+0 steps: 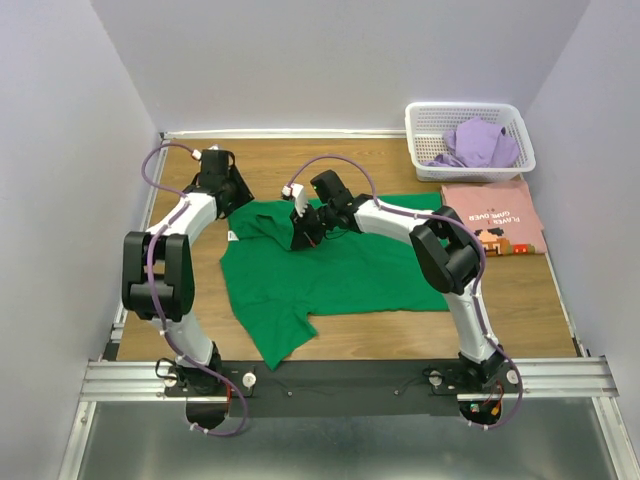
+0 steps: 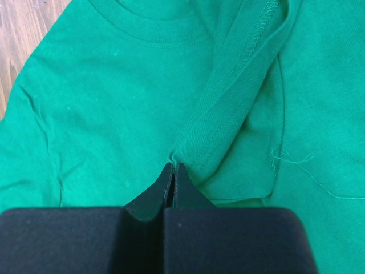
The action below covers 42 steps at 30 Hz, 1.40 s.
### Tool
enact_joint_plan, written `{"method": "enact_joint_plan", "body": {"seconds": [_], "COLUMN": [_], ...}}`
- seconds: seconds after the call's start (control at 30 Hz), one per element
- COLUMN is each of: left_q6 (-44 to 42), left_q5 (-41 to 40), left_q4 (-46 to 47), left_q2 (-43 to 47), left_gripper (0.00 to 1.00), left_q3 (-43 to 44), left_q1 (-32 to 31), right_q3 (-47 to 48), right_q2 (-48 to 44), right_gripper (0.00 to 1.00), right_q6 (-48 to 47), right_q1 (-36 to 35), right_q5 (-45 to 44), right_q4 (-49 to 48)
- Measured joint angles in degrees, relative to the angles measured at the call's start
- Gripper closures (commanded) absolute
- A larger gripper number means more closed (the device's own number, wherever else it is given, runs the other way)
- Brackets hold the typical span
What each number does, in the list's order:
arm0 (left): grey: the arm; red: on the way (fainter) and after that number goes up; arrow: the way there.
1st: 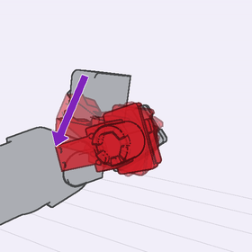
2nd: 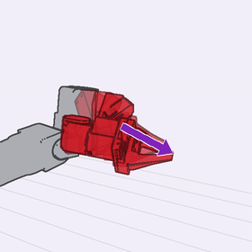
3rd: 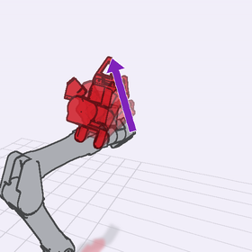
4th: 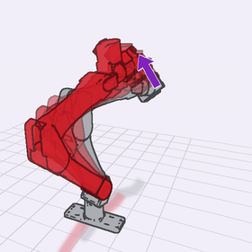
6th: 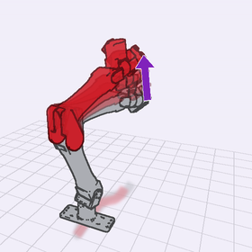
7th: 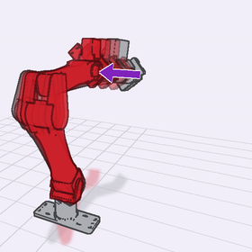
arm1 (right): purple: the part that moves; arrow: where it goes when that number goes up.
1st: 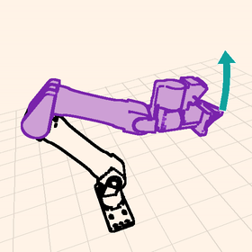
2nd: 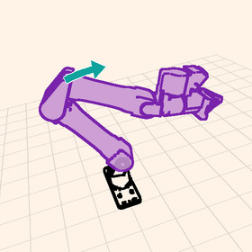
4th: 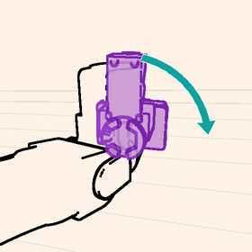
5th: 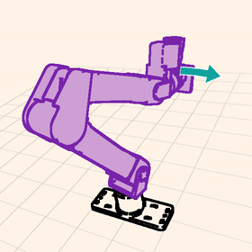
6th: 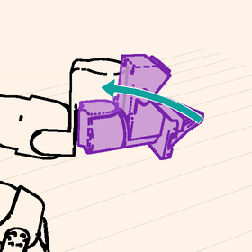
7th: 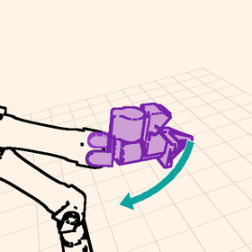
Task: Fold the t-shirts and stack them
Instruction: Fold the tshirt
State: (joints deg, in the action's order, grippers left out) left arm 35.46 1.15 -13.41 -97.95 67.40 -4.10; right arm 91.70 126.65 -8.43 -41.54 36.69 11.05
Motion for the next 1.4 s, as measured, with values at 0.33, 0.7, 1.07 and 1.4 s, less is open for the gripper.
{"method": "enact_joint_plan", "body": {"seconds": [0.33,0.7,1.07,1.4], "left_q6": [-0.44,-0.50,-0.61,-1.42], "left_q5": [1.51,1.55,2.14,1.66], "left_q4": [-1.33,-1.36,-1.49,-1.55], "left_q2": [-5.79,-9.18,-9.53,-9.46], "left_gripper": [0.53,0.54,0.66,0.54], "left_q3": [1.53,2.36,2.36,2.36], "left_q1": [-1.92,-2.60,-3.02,-3.69], "right_q3": [0.00,0.02,0.02,0.02], "right_q2": [0.00,0.00,0.02,0.00], "right_gripper": [0.99,0.99,0.99,0.98], "right_q6": [-0.15,-0.13,-0.11,-0.11], "right_q1": [0.00,0.00,0.00,0.00], "right_q5": [0.00,0.02,0.02,0.04], "right_q4": [0.00,-0.02,0.00,-0.02]}}
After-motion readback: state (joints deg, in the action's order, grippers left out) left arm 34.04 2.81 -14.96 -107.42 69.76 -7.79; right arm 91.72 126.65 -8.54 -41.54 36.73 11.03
